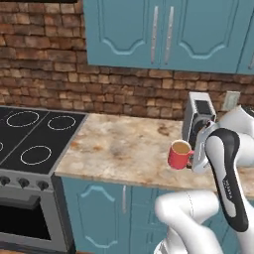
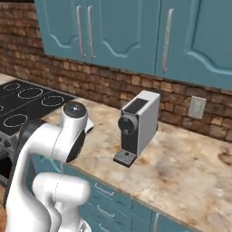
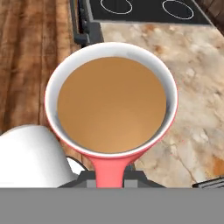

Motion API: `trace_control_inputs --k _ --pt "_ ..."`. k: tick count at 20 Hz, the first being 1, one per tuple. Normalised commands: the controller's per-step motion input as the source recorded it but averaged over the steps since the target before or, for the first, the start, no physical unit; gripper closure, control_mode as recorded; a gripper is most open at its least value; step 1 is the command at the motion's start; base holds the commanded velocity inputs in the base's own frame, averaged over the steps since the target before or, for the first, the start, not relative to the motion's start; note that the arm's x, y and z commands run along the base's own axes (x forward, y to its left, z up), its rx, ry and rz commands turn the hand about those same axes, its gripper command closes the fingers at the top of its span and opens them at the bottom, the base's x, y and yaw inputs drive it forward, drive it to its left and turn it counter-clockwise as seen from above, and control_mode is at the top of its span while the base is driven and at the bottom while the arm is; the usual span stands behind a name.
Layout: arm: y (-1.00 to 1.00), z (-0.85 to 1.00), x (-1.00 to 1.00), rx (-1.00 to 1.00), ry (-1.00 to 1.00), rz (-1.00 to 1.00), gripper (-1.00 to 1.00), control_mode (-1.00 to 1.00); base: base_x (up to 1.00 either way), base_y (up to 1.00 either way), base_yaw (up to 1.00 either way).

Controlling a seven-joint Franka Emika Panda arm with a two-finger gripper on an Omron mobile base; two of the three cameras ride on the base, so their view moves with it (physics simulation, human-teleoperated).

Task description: Pick up the brewed coffee from the coffee machine and place it next to the breakfast plate on the dining counter.

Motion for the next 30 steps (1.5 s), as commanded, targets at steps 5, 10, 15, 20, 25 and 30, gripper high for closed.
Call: trace_control_inputs --k 5,10,15,20,25,30 --pt "0.0 0.0 0.0 0.0 0.0 0.0 1.0 1.0 -0.23 0.37 0.99" --pt "0.0 0.0 0.0 0.0 0.0 0.0 1.0 1.0 -0.17 0.18 1.0" --pt "0.0 0.0 0.0 0.0 0.0 0.0 1.0 1.0 -0.03 0.14 0.99" --pt "0.0 0.0 0.0 0.0 0.0 0.0 1.0 1.0 0.0 0.24 0.91" --pt "0.0 0.0 0.0 0.0 0.0 0.0 1.0 1.0 0.03 0.43 0.83" --pt "0.0 0.0 0.0 0.0 0.0 0.0 1.0 1.0 0.16 0.93 0.65"
